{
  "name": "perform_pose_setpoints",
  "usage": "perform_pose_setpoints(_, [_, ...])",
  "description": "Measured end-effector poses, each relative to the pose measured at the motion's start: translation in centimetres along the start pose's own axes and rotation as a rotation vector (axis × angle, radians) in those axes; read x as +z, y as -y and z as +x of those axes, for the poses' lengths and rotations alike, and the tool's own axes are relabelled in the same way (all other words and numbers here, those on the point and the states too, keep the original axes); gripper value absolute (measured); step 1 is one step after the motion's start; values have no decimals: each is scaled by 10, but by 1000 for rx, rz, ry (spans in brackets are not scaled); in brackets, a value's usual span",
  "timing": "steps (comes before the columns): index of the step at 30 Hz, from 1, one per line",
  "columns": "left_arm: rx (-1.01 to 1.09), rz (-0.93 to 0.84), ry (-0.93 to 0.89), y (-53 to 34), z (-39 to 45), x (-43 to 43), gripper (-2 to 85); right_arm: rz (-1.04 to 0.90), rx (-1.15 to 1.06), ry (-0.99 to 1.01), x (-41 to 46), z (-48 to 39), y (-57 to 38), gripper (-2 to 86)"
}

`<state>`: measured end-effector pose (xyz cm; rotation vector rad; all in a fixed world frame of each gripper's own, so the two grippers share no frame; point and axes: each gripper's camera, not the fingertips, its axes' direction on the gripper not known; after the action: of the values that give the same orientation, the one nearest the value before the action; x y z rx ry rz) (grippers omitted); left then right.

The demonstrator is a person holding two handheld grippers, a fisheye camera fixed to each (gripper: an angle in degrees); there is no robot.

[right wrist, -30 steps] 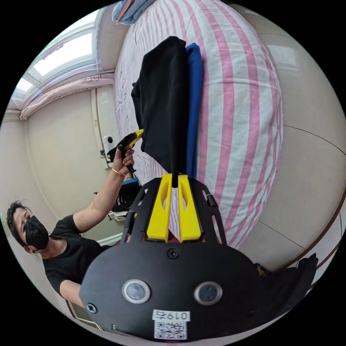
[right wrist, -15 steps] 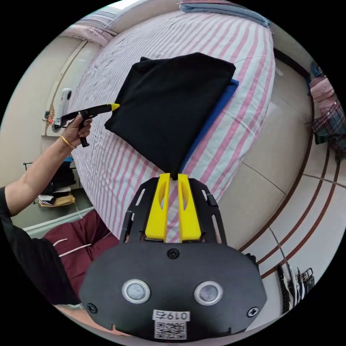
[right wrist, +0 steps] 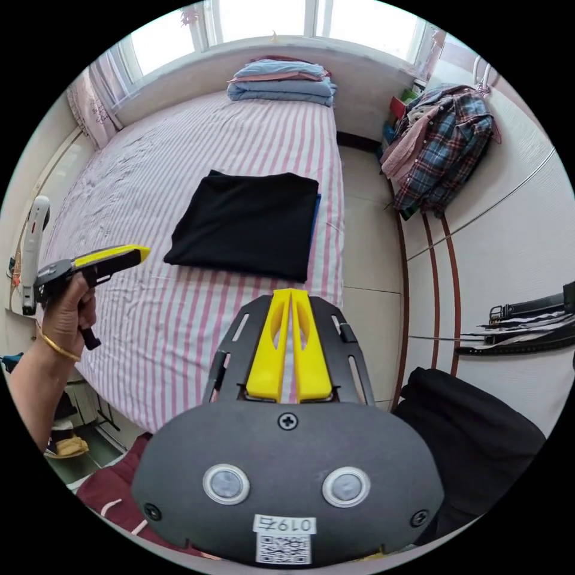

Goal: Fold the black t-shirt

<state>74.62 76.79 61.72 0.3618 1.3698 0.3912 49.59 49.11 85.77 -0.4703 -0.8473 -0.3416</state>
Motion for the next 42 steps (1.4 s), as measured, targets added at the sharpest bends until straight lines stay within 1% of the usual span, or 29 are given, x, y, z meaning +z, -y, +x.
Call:
perform_pose_setpoints(3, [42,-28,-12,-45,46,-45,5,-36,-29,-4,-40,-38,-42,-7])
perform_pose_setpoints(6, [46,-74,55,-93,77,-87,6,-39,-30,-58,-82,-63,-88,-7])
perform_pose_setpoints(7, [47,-91,56,-111,85,-101,6,-47,-27,-30,-98,-68,-105,-7])
perform_pose_setpoints(9, [39,-117,19,-139,94,-122,6,-34,-30,-1,-122,-74,-131,-8])
perform_pose_setpoints(11, [62,-148,-5,-173,104,-149,7,-15,-90,-24,-144,-85,-156,-8])
perform_pose_setpoints(13, [80,-141,-23,-196,108,-170,7,26,-131,-58,-168,-92,-188,-8])
perform_pose_setpoints(17, [170,-63,23,-237,120,-210,8,23,-137,3,-189,-94,-224,-9])
perform_pose_setpoints(20, [141,0,-1,-258,119,-234,7,77,-126,39,-206,-94,-244,-9])
perform_pose_setpoints(24, [105,24,11,-295,121,-260,7,135,-138,-19,-220,-109,-270,-8])
perform_pose_setpoints(27, [114,-6,24,-335,124,-275,7,151,-121,-1,-224,-117,-288,-7])
perform_pose_setpoints(29, [148,-52,50,-369,123,-285,7,127,-117,13,-223,-123,-296,-7])
perform_pose_setpoints(32, [151,-69,66,-409,112,-302,6,92,-106,-6,-223,-136,-309,-8])
perform_pose_setpoints(38, [147,-26,37,-476,76,-352,6,107,-161,-40,-239,-190,-341,-9])
perform_pose_setpoints(42, [166,26,19,-535,41,-392,6,195,-265,-47,-258,-257,-363,-10])
